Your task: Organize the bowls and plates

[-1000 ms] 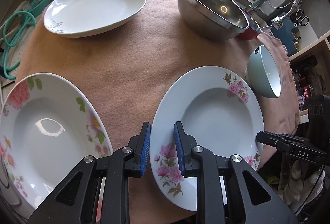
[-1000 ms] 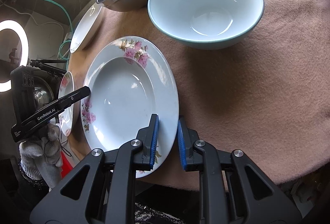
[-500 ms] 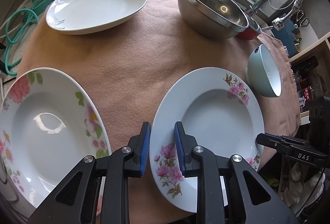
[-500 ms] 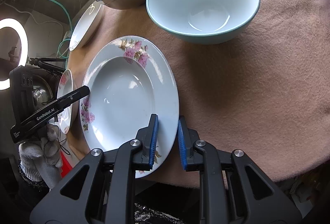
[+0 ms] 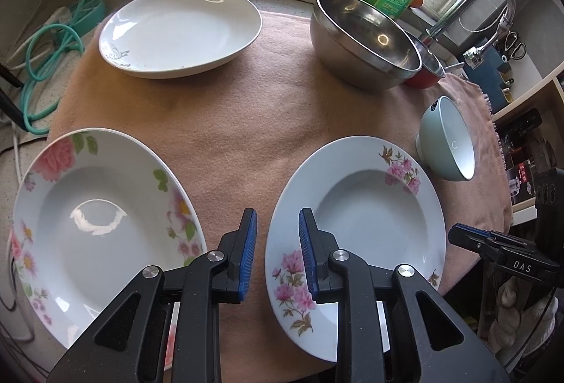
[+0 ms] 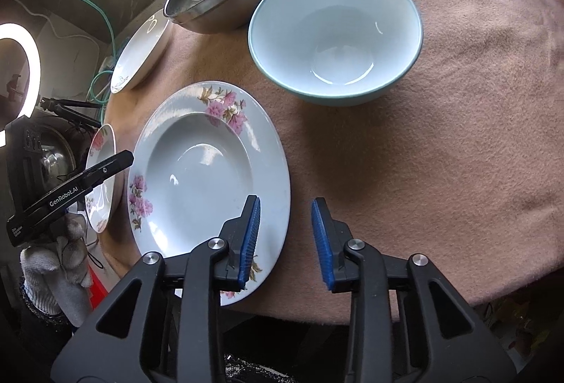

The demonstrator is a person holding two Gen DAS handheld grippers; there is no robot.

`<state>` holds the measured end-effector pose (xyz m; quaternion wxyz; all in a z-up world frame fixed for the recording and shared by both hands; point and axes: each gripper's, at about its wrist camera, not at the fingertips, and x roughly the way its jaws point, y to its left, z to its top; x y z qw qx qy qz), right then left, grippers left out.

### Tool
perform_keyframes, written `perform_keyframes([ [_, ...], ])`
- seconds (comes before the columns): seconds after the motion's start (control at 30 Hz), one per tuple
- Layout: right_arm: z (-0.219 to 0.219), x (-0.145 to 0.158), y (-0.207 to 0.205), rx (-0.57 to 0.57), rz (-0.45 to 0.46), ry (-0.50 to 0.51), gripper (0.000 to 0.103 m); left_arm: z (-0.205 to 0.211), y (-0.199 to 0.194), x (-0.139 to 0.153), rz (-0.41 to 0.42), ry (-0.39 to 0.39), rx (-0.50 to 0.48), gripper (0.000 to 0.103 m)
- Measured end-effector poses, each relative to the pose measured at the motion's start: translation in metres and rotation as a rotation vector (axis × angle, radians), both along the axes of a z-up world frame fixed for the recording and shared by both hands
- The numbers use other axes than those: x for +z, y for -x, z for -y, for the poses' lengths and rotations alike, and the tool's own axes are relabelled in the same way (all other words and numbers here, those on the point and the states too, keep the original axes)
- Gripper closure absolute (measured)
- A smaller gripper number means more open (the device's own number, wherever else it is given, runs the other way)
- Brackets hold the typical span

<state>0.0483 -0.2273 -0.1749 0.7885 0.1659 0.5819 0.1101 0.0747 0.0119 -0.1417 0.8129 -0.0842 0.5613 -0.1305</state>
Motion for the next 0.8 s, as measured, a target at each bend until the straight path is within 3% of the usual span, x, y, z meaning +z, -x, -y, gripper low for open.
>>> perform_keyframes([
  [0.37,-0.044,0.039,-0.016,0.137,0.133,0.045,0.070,-0.056,0.028,0.034,0.079,0.050,0.172,0.078],
  [0.43,-0.058,0.042,-0.022,0.171,0.143,0.042,0.070,-0.064,0.034,0.038,0.091,0.038,0.203,0.074],
  [0.8,-0.138,0.046,-0.045,0.352,0.169,0.004,0.070,-0.125,0.071,0.043,0.135,-0.058,0.375,0.074],
])
